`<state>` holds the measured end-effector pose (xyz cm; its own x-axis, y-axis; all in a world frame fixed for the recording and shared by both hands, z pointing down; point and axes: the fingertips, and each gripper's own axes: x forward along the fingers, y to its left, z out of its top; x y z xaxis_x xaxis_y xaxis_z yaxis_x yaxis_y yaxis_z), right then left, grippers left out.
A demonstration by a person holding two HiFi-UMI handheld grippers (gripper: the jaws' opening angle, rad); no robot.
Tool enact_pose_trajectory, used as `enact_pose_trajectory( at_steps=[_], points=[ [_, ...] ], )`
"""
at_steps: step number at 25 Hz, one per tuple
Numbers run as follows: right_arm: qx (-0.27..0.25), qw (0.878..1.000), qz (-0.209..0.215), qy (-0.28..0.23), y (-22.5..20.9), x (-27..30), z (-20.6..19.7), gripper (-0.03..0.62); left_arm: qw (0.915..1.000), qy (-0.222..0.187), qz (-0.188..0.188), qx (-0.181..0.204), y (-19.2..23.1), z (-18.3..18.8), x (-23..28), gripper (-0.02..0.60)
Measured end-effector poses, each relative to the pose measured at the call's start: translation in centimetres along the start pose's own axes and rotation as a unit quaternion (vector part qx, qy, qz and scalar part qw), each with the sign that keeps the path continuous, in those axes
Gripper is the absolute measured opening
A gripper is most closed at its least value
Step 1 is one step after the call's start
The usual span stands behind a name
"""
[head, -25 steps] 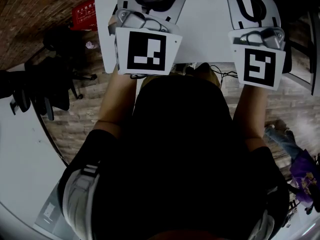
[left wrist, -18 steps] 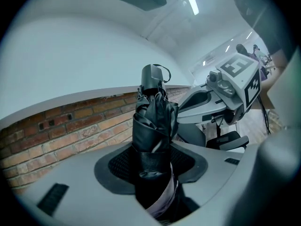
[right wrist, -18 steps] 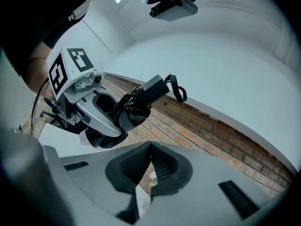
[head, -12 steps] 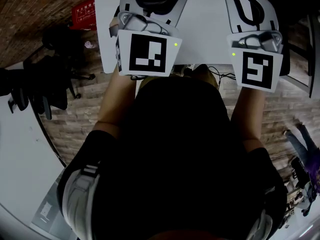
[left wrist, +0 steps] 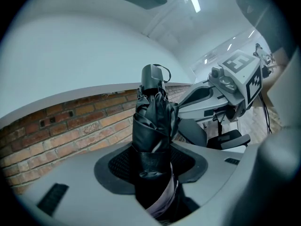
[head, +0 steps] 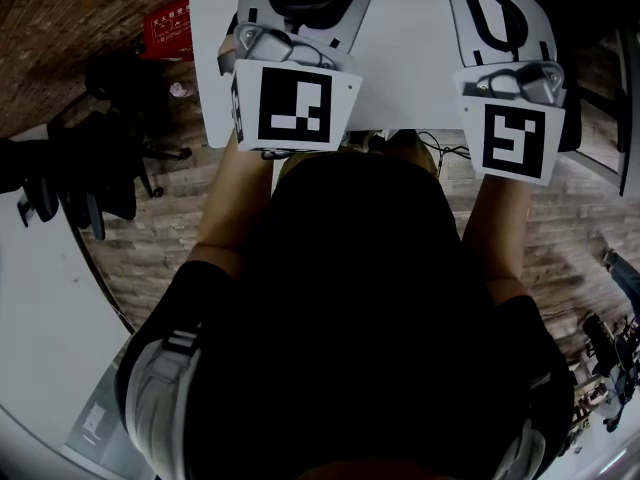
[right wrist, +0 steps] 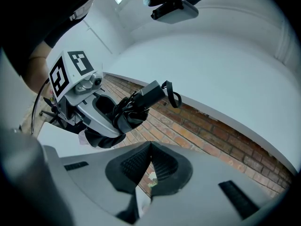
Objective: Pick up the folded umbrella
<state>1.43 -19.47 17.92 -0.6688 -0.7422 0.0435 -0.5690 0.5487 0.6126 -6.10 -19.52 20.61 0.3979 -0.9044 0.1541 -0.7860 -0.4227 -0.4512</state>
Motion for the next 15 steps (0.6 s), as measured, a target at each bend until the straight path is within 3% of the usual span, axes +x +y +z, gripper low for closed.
enact_pose_trajectory(
  at_steps=[6,10,15],
  points=[
    [-0.003,1.000,0.005,0.002,0.2,0.4,0.2,0.028,1.0000,0.006,-0.001,-0.002,0.1,-0.4,0.2,0.209],
    [-0.007,0.999,0.008,0.045,0.1,0.6,-1.1,0.028,1.0000,0.006,0.001,-0.003,0.3,-0.4,0.4,0.209],
    [-0.015,0.999,0.004,0.037,-0.1,1.1,-0.6,0.028,1.0000,0.003,0.000,-0.002,0.8,-0.5,0.6,0.207]
  ],
)
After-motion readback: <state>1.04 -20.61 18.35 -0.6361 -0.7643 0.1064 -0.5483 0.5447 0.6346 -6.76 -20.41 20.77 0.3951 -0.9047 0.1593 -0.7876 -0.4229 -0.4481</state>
